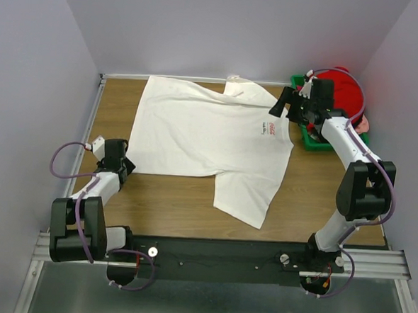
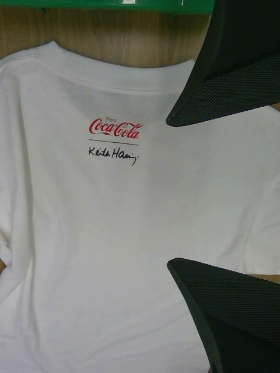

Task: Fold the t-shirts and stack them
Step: Fold the tshirt

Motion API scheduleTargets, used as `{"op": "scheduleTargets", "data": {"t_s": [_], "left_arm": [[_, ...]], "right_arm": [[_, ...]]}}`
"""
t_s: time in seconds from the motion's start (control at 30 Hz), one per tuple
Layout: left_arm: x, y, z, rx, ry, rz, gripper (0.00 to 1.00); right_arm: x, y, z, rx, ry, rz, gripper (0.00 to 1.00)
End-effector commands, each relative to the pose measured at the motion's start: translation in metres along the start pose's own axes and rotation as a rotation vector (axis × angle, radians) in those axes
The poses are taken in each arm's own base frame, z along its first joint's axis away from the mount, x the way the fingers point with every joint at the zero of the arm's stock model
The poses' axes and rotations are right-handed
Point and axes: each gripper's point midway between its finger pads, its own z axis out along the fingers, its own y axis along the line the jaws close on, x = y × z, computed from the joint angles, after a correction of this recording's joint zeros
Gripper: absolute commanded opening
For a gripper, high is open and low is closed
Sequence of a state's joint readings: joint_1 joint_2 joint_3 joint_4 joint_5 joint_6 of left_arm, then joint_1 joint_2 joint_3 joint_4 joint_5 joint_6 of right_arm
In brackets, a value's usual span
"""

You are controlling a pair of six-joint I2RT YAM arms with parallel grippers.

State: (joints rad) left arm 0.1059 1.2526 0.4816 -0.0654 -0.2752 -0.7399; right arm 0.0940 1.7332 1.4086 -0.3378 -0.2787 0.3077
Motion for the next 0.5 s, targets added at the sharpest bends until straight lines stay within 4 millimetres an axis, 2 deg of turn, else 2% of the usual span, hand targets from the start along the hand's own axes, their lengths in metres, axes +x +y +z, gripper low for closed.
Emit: {"op": "scheduleTargets", "data": {"t_s": [0.0, 0.2, 0.23, 0.3, 0.37, 0.47], "left_arm": [[0.008, 0.003, 0.004, 0.008, 0.026, 0.010, 0.48], [0.012, 0.006, 0.009, 0.004, 0.051, 0.015, 0.38], [0.014, 0.004, 0.011, 0.014, 0.062, 0.018, 0.28], [0.016, 0.004, 0.013, 0.017, 0.072, 0.025, 0.21], [0.019, 0.002, 0.014, 0.030, 0.086, 0.034, 0.01], [0.018, -0.001, 0.014, 0.046, 0.087, 0.055, 0.00]], "right_arm": [[-0.005, 0.003, -0.008, 0.002, -0.030, -0.002, 1.00], [-0.004, 0.002, -0.009, 0.007, -0.030, 0.000, 1.00], [-0.003, 0.002, -0.009, 0.007, -0.028, -0.001, 1.00], [-0.003, 0.002, -0.009, 0.003, -0.027, -0.002, 1.00], [-0.003, 0.005, -0.011, -0.010, -0.026, -0.011, 1.00], [-0.001, 0.012, -0.016, -0.042, -0.021, -0.011, 1.00]]}}
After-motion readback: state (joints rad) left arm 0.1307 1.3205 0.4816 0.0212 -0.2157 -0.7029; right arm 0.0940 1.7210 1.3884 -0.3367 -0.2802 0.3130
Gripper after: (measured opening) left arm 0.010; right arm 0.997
